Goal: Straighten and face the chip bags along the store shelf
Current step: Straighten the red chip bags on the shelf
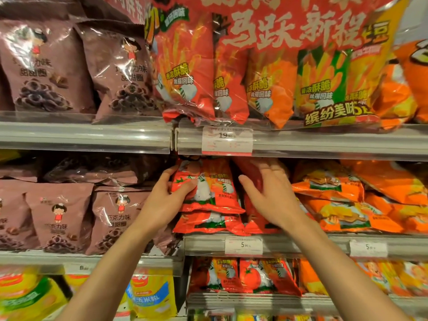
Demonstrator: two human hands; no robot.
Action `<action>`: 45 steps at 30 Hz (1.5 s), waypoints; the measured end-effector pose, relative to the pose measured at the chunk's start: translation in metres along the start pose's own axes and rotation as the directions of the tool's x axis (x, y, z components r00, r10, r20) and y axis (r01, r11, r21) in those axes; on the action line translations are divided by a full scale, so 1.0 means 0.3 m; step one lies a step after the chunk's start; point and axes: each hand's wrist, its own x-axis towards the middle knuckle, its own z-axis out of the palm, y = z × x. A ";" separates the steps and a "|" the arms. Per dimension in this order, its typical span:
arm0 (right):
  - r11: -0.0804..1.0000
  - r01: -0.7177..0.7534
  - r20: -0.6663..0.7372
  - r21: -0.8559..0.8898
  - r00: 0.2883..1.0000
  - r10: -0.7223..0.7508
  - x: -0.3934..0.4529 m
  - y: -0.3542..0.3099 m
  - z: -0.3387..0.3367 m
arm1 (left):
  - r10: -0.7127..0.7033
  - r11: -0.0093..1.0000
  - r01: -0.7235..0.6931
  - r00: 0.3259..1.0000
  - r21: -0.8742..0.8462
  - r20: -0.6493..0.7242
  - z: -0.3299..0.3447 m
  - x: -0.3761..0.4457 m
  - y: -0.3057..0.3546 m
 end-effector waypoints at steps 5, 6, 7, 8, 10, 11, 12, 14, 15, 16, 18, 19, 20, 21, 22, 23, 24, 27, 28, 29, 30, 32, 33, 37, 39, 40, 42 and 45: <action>0.918 -0.157 0.182 -0.365 0.955 0.235 0.062 0.111 0.001 | 0.014 0.999 -0.014 1.000 0.047 -0.003 0.004 -0.002 -0.004; 0.911 -0.172 0.214 -0.374 0.940 0.265 0.065 0.121 0.001 | 0.015 0.999 -0.014 1.000 0.047 -0.008 0.004 -0.002 -0.006; 0.911 -0.177 0.237 -0.373 0.931 0.277 0.065 0.128 0.001 | 0.016 0.999 -0.016 1.000 0.050 -0.015 0.005 -0.004 -0.005; 0.913 -0.167 0.249 -0.372 0.930 0.272 0.062 0.129 -0.001 | 0.016 0.998 -0.014 1.000 0.066 -0.023 0.003 -0.004 -0.007; 0.913 -0.148 0.233 -0.379 0.940 0.249 0.049 0.127 -0.005 | 0.014 0.994 -0.010 0.999 0.112 -0.031 0.003 -0.004 -0.009; 0.915 -0.153 0.205 -0.373 0.949 0.242 0.038 0.120 -0.008 | 0.013 0.991 -0.009 0.999 0.131 -0.031 0.003 -0.005 -0.009; 0.921 -0.166 0.173 -0.351 0.956 0.238 0.025 0.108 -0.012 | 0.014 0.990 -0.009 0.999 0.143 -0.032 0.004 -0.004 -0.010; 0.947 -0.177 0.103 -0.266 0.972 0.211 0.003 0.084 -0.019 | 0.011 0.989 -0.005 0.999 0.147 -0.040 0.008 -0.002 -0.012; 0.962 -0.171 0.075 -0.213 0.979 0.191 -0.006 0.076 -0.022 | 0.010 0.988 -0.003 0.999 0.152 -0.045 0.009 0.001 -0.014; 0.972 -0.157 0.055 -0.172 0.984 0.169 -0.014 0.068 -0.027 | 0.010 0.987 -0.002 0.999 0.158 -0.049 0.010 0.003 -0.015; 0.980 -0.131 0.049 -0.148 0.989 0.139 -0.022 0.073 -0.026 | 0.008 0.985 0.000 0.999 0.172 -0.047 0.010 0.006 -0.019; 0.980 -0.130 0.068 -0.152 0.988 0.142 -0.021 0.079 -0.025 | 0.008 0.985 0.000 0.999 0.175 -0.042 0.010 0.007 -0.019; 0.978 -0.139 0.096 -0.156 0.983 0.155 -0.017 0.084 -0.024 | 0.005 0.984 0.002 0.999 0.177 -0.039 0.009 0.008 -0.020; 0.976 -0.149 0.128 -0.156 0.977 0.170 -0.009 0.092 -0.018 | 0.006 0.983 0.001 0.999 0.182 -0.038 0.009 0.009 -0.022; 0.974 -0.161 0.156 -0.162 0.970 0.187 0.000 0.094 -0.014 | 0.005 0.983 0.003 0.999 0.186 -0.039 0.008 0.009 -0.023; 0.970 -0.167 0.173 -0.176 0.965 0.197 0.007 0.095 -0.008 | 0.006 0.982 0.002 0.999 0.191 -0.042 0.008 0.008 -0.024; 0.966 -0.168 0.180 -0.198 0.962 0.204 0.012 0.093 0.001 | 0.009 0.980 -0.001 0.999 0.197 -0.042 0.009 0.007 -0.024; 0.963 -0.167 0.170 -0.212 0.964 0.205 0.015 0.083 0.025 | 0.014 0.982 -0.005 0.999 0.191 -0.044 0.010 0.002 -0.025; 0.962 -0.179 0.158 -0.204 0.964 0.213 0.013 0.079 0.028 | 0.014 0.982 -0.006 0.999 0.189 -0.046 0.010 0.003 -0.027; 0.962 -0.188 0.141 -0.198 0.966 0.218 0.012 0.076 0.029 | 0.017 0.982 -0.008 0.999 0.191 -0.046 0.010 0.000 -0.025; 0.959 -0.204 0.118 -0.196 0.966 0.230 0.011 0.072 0.025 | 0.017 0.981 -0.007 0.999 0.193 -0.049 0.010 -0.001 -0.026; 0.951 -0.224 0.069 -0.212 0.968 0.243 0.007 0.068 0.017 | 0.020 0.981 -0.010 0.999 0.196 -0.047 0.009 -0.004 -0.025; 0.945 -0.231 0.046 -0.233 0.968 0.248 0.003 0.066 0.013 | 0.022 0.980 -0.012 0.999 0.199 -0.044 0.009 -0.006 -0.023; 0.874 -0.312 -0.042 -0.374 0.946 0.320 -0.012 0.060 -0.020 | 0.037 0.976 -0.028 0.998 0.215 -0.040 0.016 0.001 -0.013; 0.836 -0.354 -0.056 -0.420 0.929 0.365 -0.018 0.064 -0.036 | 0.042 0.977 -0.033 0.998 0.212 -0.039 0.018 0.007 -0.013; 0.821 -0.370 -0.053 -0.436 0.921 0.387 -0.020 0.068 -0.039 | 0.047 0.977 -0.038 0.998 0.209 -0.038 0.018 0.010 -0.016; 0.792 -0.383 -0.062 -0.475 0.913 0.404 -0.023 0.073 -0.037 | 0.049 0.977 -0.041 0.998 0.207 -0.035 0.017 0.012 -0.020; 0.816 -0.267 -0.077 -0.513 0.961 0.266 -0.024 0.078 -0.020 | 0.050 0.979 -0.043 0.998 0.200 -0.029 0.017 0.008 -0.017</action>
